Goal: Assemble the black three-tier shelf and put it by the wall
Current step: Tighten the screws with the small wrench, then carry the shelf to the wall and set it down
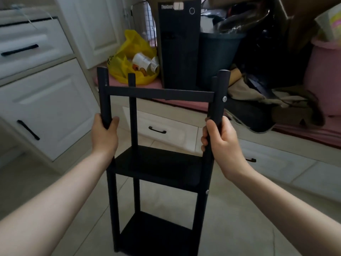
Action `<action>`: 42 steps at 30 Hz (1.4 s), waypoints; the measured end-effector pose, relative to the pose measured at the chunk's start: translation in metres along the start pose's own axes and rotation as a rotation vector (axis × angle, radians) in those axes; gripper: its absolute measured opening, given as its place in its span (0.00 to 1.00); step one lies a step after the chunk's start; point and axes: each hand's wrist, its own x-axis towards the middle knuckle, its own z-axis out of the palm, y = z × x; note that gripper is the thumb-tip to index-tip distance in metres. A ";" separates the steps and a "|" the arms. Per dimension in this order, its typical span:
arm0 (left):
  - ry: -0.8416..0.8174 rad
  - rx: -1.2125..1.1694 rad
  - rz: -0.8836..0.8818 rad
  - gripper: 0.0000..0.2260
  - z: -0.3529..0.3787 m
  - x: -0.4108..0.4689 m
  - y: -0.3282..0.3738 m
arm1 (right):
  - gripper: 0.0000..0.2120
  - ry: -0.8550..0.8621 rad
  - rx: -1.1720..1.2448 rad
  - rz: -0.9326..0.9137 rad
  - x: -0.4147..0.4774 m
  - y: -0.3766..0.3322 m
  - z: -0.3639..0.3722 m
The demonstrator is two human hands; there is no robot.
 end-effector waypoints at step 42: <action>-0.651 -0.295 -0.163 0.11 -0.125 -0.109 0.543 | 0.19 0.464 -0.162 0.171 -0.153 -0.525 -0.143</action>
